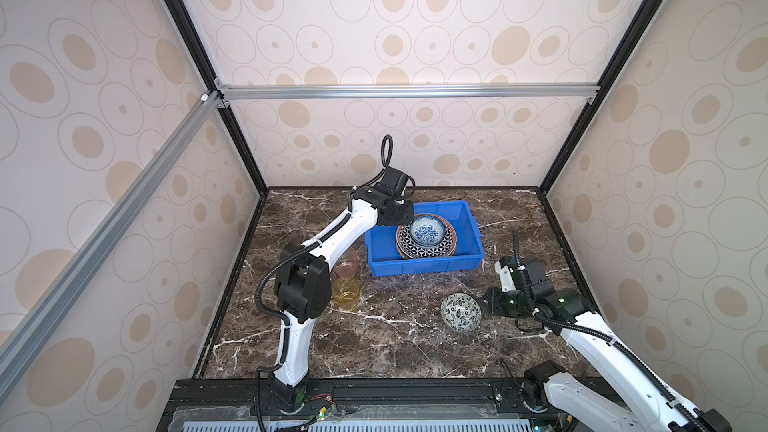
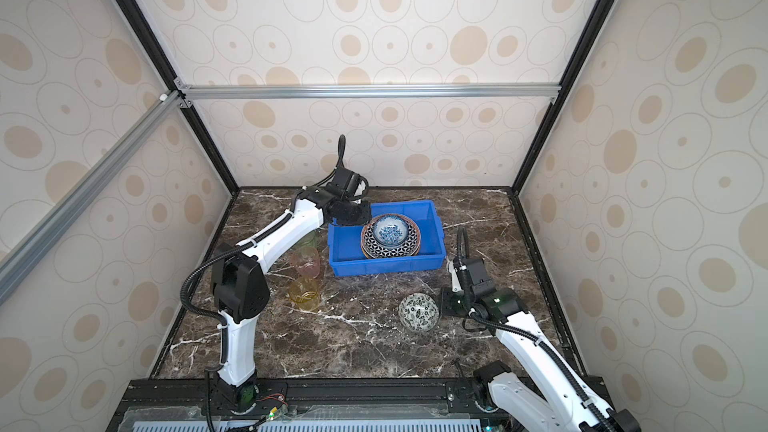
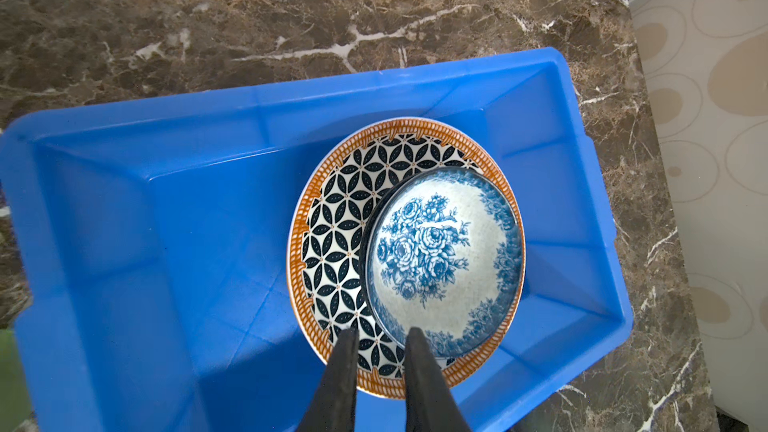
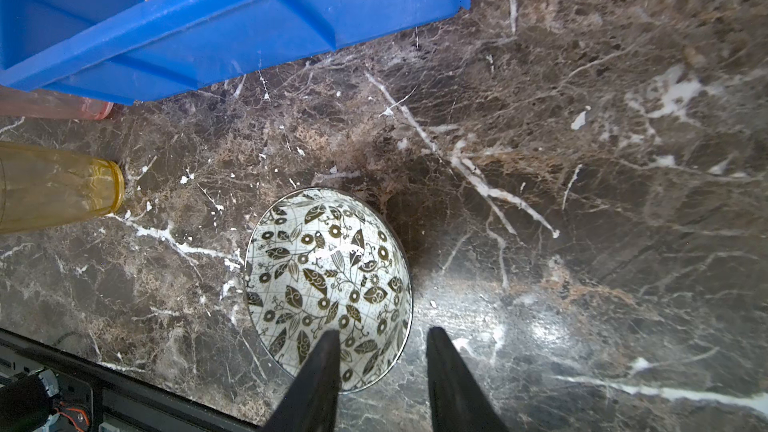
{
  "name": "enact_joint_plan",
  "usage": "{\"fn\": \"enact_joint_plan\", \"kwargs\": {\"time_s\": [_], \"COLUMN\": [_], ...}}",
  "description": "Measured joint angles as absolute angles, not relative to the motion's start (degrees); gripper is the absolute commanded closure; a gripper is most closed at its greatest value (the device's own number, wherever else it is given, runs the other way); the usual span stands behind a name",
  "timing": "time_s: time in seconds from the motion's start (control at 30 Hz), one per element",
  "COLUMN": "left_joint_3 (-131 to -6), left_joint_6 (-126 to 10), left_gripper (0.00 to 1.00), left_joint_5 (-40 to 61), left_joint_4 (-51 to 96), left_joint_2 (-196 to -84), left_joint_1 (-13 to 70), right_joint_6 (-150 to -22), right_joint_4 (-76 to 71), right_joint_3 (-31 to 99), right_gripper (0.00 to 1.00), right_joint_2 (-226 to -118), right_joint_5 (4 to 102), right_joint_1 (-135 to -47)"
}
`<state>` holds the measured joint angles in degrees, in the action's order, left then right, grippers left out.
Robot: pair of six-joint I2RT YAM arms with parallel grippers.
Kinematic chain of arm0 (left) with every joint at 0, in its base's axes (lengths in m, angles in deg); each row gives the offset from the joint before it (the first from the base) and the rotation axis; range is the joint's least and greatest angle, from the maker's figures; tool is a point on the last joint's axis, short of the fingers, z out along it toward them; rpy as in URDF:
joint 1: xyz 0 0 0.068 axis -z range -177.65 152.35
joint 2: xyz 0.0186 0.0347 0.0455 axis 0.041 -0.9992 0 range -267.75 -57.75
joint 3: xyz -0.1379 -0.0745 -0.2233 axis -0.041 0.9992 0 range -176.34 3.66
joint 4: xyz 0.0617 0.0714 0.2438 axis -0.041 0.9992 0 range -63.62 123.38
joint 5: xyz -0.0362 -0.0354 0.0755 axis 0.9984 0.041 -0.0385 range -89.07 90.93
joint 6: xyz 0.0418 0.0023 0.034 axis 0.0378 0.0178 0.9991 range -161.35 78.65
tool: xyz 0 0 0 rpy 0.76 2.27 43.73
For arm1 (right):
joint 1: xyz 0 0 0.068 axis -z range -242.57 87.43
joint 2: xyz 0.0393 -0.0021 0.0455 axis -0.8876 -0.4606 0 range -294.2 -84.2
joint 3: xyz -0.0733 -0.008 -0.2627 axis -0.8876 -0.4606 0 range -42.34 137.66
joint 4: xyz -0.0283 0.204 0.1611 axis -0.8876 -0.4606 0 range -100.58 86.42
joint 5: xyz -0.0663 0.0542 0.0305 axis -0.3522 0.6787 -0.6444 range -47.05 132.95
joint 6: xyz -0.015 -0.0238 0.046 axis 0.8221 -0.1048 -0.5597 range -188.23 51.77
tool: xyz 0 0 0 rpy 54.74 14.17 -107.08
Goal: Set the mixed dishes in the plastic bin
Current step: 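Open the left gripper and raise it off the stacked bowls, then move the left gripper toward the green-leaf bowl while the right gripper grasps its rim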
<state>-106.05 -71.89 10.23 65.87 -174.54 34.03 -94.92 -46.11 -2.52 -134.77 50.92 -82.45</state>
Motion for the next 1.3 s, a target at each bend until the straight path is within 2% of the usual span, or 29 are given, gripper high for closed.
{"fn": "enact_joint_plan", "kwargs": {"time_s": [0.6, 1.3], "left_joint_3": [-102.7, -87.9], "left_joint_6": [-68.1, -67.2], "left_gripper": [0.76, 0.76], "left_joint_5": [7.8, 7.4], "left_joint_4": [65.9, 61.4], "left_joint_2": [-168.1, -157.0], "left_joint_1": [40.9, 43.5], "right_joint_6": [-96.0, -96.7], "right_joint_4": [-46.0, -46.5], "right_joint_3": [-4.4, -5.5], "right_gripper": [0.62, 0.63], "right_joint_2": [-135.5, -134.4], "right_joint_5": [52.0, 52.0], "right_joint_1": [-82.5, -82.5]}}
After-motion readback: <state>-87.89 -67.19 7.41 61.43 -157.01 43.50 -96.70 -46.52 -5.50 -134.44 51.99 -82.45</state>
